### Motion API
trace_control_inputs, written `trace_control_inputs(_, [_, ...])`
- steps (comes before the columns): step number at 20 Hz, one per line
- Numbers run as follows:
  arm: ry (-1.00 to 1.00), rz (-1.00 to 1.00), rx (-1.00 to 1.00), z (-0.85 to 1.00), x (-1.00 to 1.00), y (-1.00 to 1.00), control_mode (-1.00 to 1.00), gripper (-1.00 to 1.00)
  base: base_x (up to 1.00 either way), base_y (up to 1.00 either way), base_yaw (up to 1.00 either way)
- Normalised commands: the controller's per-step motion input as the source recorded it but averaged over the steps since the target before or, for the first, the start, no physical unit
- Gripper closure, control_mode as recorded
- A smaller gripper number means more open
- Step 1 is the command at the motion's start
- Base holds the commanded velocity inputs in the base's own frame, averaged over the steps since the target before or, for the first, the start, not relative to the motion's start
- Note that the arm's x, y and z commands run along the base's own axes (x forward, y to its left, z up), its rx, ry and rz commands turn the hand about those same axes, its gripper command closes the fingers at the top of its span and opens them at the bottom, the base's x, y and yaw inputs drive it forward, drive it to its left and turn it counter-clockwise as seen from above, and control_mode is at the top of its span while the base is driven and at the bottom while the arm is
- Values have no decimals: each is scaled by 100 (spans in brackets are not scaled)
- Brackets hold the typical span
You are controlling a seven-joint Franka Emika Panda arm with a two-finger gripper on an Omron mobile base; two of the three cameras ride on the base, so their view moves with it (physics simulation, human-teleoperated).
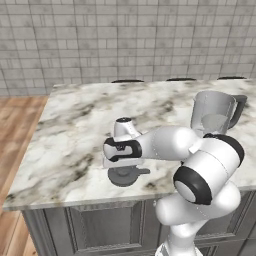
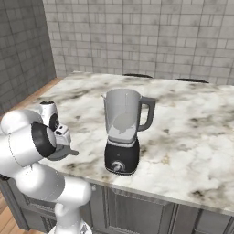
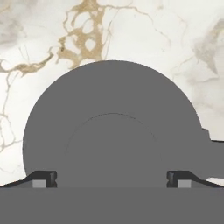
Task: Grab the lime and lemon wedge from the fridge, place them in the blender, close the lid, and turn on the blender to create a marinade.
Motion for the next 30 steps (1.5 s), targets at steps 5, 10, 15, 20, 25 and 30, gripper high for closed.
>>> trace_control_inputs(5, [0,6,0,-13,0,-24,-100,-100,0,0,0])
trace_control_inputs(10, [0,5,0,-19,0,-5,-100,-100,0,0,0])
trace_control_inputs(15, [0,4,0,-31,0,0,-100,-100,0,0,0])
trace_control_inputs(20, [-3,2,1,-52,0,0,-100,100,0,0,0])
trace_control_inputs(25, [0,0,0,-10,0,3,-100,100,0,0,0])
trace_control_inputs(30, [0,0,0,0,0,0,-100,100,0,0,0])
